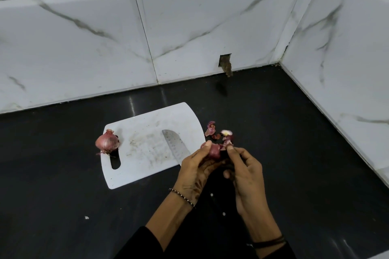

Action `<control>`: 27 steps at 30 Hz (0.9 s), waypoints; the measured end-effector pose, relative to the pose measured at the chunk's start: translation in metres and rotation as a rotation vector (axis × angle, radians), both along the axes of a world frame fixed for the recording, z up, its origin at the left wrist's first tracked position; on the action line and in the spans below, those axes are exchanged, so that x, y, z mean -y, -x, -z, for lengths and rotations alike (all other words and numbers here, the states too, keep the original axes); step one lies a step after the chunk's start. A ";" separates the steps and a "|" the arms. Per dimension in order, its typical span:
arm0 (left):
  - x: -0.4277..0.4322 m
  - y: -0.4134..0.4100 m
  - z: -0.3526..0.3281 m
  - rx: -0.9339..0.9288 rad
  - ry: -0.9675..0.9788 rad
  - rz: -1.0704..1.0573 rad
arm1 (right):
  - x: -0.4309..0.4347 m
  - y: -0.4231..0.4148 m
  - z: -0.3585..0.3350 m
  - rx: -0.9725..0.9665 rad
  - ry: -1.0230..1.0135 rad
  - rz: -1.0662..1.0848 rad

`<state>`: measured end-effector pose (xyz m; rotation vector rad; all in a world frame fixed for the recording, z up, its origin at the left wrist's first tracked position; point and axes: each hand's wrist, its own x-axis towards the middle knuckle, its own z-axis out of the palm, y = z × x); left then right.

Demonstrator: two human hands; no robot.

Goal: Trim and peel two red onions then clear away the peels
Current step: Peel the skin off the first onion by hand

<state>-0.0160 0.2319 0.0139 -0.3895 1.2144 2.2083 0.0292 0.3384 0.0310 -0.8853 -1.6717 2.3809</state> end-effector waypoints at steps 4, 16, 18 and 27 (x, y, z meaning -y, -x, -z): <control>0.003 0.003 -0.001 0.071 -0.018 -0.021 | 0.005 0.003 -0.002 0.006 0.168 0.023; 0.009 0.006 -0.001 0.264 -0.129 -0.078 | 0.019 0.009 -0.006 -0.028 0.629 0.288; 0.010 0.007 0.001 0.293 -0.154 -0.095 | 0.015 0.011 -0.005 -0.029 0.712 0.323; 0.006 -0.002 -0.002 0.174 -0.095 -0.084 | 0.000 -0.002 -0.003 0.027 0.299 0.170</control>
